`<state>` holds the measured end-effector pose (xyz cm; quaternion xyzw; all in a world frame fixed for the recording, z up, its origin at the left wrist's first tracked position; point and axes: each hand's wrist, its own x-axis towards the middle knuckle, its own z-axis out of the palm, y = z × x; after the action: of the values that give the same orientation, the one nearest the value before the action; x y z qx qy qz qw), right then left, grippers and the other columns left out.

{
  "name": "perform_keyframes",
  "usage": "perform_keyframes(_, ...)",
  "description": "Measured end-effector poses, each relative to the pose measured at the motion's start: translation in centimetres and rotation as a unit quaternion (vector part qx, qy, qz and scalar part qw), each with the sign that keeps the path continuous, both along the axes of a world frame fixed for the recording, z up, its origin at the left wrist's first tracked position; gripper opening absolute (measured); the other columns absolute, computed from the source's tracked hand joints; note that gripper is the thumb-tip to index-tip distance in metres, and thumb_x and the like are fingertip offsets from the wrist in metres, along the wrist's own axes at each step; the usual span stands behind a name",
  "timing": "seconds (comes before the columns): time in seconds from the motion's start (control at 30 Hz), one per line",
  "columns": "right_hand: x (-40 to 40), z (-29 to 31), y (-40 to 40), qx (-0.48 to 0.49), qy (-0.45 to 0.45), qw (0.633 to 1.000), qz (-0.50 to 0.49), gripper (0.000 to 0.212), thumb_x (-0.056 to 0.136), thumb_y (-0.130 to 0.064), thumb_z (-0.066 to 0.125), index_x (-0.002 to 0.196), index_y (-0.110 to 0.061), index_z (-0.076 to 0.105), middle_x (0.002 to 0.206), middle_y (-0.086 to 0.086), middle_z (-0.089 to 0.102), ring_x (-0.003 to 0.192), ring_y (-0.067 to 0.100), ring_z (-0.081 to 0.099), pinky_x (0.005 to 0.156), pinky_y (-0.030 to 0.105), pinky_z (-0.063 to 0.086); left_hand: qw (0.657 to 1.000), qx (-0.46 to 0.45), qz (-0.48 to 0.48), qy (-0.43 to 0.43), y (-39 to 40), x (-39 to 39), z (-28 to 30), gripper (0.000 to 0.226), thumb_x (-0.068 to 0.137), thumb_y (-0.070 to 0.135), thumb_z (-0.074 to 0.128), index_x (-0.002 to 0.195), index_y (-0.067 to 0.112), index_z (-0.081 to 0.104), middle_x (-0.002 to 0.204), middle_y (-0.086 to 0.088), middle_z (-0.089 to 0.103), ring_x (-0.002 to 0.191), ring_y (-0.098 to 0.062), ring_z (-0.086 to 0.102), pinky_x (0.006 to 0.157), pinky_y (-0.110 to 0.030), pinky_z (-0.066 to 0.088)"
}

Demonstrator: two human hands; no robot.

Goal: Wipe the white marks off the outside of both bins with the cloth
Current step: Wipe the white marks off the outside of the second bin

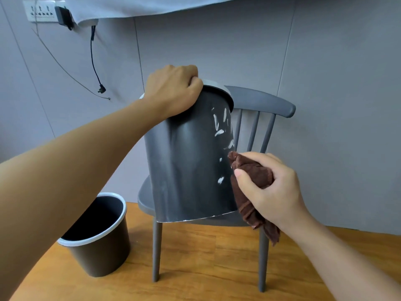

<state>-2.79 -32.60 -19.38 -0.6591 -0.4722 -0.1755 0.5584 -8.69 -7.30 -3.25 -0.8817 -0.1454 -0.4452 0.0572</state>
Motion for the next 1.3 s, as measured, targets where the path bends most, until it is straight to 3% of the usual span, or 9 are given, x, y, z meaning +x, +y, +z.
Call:
perform_keyframes(0.17, 0.0, 0.8, 0.9, 0.033, 0.010, 0.999, 0.012, 0.027, 0.088, -0.029, 0.075, 0.115, -0.028, 0.077, 0.105, -0.012, 0.073, 0.103, 0.010, 0.070, 0.082, 0.013, 0.054, 0.998, 0.012, 0.048, -0.048, 0.0, 0.8, -1.0, 0.053, 0.091, 0.070, 0.038, 0.078, 0.021, 0.054, 0.061, 0.001, 0.049, 0.069, -0.034, 0.049, 0.061, -0.035, 0.031)
perform_keyframes(0.37, 0.3, 1.6, 1.0, 0.058, 0.011, 0.998, 0.012, 0.025, 0.090, -0.033, 0.074, 0.114, -0.030, 0.076, 0.107, -0.012, 0.074, 0.104, 0.011, 0.071, 0.082, 0.016, 0.056, 0.998, 0.006, 0.016, -0.056, -0.1, 0.9, -0.8, 0.061, 0.091, 0.068, 0.042, 0.069, 0.011, 0.052, 0.056, -0.004, 0.047, 0.065, -0.033, 0.049, 0.057, -0.034, 0.028)
perform_keyframes(0.6, 1.3, 2.2, 0.7, 0.096, 0.046, 0.994, -0.036, 0.023, 0.089, -0.028, 0.075, 0.111, -0.025, 0.078, 0.102, -0.008, 0.077, 0.099, 0.016, 0.073, 0.085, 0.037, 0.061, 0.995, -0.026, -0.055, -0.076, -1.5, 1.2, -1.4, 0.059, 0.095, 0.058, 0.049, 0.059, 0.016, 0.028, 0.051, -0.001, 0.027, 0.051, -0.022, 0.029, 0.054, -0.035, 0.021)
perform_keyframes(0.73, 1.6, 2.7, 0.4, 0.111, 0.041, 0.991, -0.063, 0.025, 0.090, -0.030, 0.074, 0.114, -0.024, 0.077, 0.103, -0.004, 0.075, 0.098, 0.016, 0.072, 0.083, 0.041, 0.062, 0.991, -0.039, -0.106, -0.068, -1.5, 1.0, -1.5, 0.056, 0.095, 0.054, 0.050, 0.061, 0.013, 0.031, 0.053, -0.001, 0.028, 0.055, -0.023, 0.030, 0.055, -0.036, 0.025)
perform_keyframes(0.93, 1.0, 5.0, 0.7, 0.093, -0.038, 0.992, -0.071, 0.032, 0.088, -0.035, 0.075, 0.119, -0.027, 0.072, 0.111, -0.012, 0.072, 0.105, 0.010, 0.069, 0.087, 0.024, 0.059, 0.985, -0.089, -0.133, -0.059, -2.1, 0.6, -1.1, 0.054, 0.089, 0.050, 0.050, 0.059, 0.016, 0.023, 0.052, 0.000, 0.022, 0.054, -0.020, 0.024, 0.054, -0.035, 0.022)
perform_keyframes(1.13, 1.1, 8.3, 3.8, 0.036, -0.146, 0.982, -0.114, 0.038, 0.090, -0.037, 0.077, 0.127, -0.031, 0.072, 0.102, -0.005, 0.059, 0.093, 0.015, 0.062, 0.081, 0.035, 0.057, 0.988, -0.075, -0.101, -0.093, -2.0, 0.2, -1.7, 0.056, 0.092, 0.056, 0.038, 0.056, 0.015, 0.025, 0.048, -0.002, 0.023, 0.048, -0.020, 0.026, 0.051, -0.035, 0.026)
perform_keyframes(1.2, 0.8, 8.1, 4.6, -0.014, -0.164, 0.977, -0.134, 0.046, 0.093, -0.047, 0.070, 0.136, -0.030, 0.067, 0.108, -0.002, 0.052, 0.101, 0.022, 0.057, 0.084, 0.040, 0.057, 0.988, -0.075, -0.092, -0.099, -1.9, 0.1, -1.8, 0.056, 0.093, 0.055, 0.039, 0.055, 0.016, 0.025, 0.046, -0.001, 0.023, 0.045, -0.019, 0.026, 0.049, -0.034, 0.022)
perform_keyframes(1.3, 0.4, 7.4, 4.3, -0.037, -0.172, 0.977, -0.123, 0.058, 0.097, -0.061, 0.045, 0.145, -0.031, 0.058, 0.117, -0.002, 0.046, 0.108, 0.021, 0.051, 0.090, 0.037, 0.052, 0.988, -0.073, -0.087, -0.102, -1.9, 0.0, -1.8, 0.057, 0.094, 0.054, 0.042, 0.054, 0.017, 0.026, 0.044, 0.000, 0.025, 0.044, -0.017, 0.028, 0.050, -0.032, 0.019)
